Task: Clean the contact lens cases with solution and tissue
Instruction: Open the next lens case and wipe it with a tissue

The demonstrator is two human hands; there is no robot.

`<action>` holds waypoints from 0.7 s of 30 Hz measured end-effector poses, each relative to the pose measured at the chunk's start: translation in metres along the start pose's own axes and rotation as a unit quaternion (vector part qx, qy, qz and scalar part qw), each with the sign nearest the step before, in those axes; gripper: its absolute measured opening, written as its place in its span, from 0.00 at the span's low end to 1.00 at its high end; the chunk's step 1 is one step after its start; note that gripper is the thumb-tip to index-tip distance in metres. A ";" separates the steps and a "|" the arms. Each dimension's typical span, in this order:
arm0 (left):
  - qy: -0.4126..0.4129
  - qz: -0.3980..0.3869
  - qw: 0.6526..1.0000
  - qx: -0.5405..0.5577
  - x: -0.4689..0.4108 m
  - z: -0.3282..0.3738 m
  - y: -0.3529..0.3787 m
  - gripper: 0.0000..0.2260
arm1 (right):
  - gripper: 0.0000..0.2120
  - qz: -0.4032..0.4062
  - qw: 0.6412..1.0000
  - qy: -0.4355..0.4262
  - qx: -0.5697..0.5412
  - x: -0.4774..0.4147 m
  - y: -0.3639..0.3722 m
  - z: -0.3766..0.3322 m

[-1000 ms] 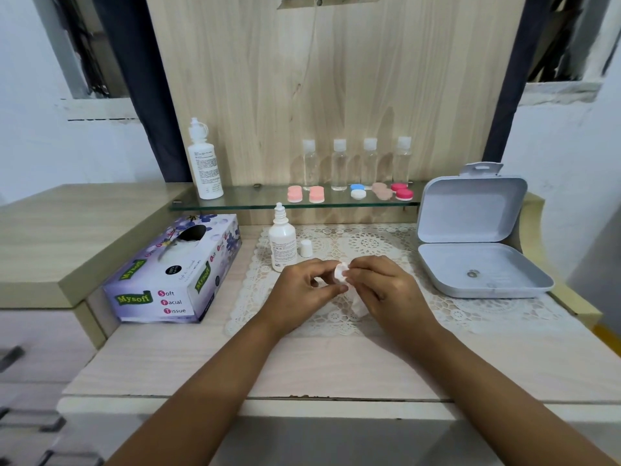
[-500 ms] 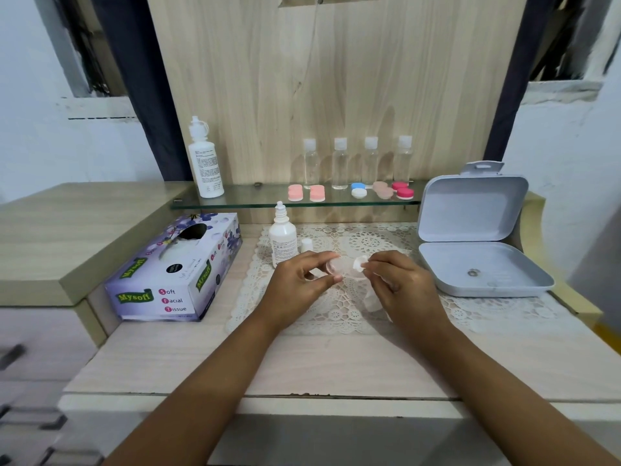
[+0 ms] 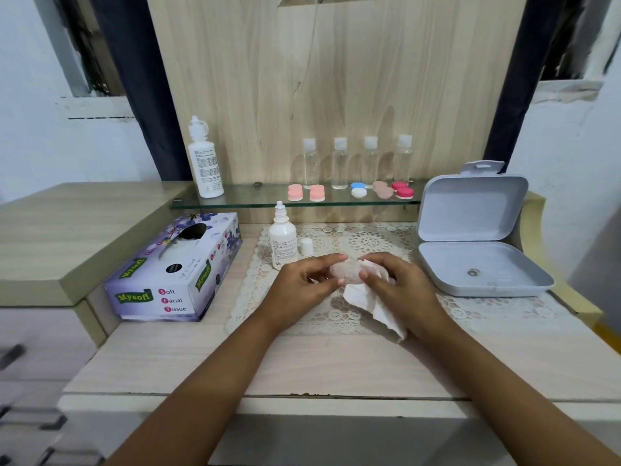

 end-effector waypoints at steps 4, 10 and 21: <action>-0.039 0.000 0.999 -0.011 -0.002 -0.004 0.001 0.12 | 0.05 -0.016 0.999 -0.027 -0.010 0.006 -0.003 -0.007; 0.010 -0.021 0.984 -0.176 0.000 -0.005 0.001 0.13 | 0.04 0.001 0.985 -0.102 0.137 0.004 0.001 0.000; 0.022 -0.025 0.949 -0.315 -0.005 -0.016 -0.002 0.14 | 0.25 -0.122 0.957 -0.071 0.252 0.005 -0.001 0.007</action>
Point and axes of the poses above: each hand's wrist, its own x-axis away from the middle knuckle, its own y-axis out of the palm, z = x × y, the point moved 3 cm from there along -x, towards the middle knuckle, and after that the axes turned 15 degrees about z, right-handed, at the moved point
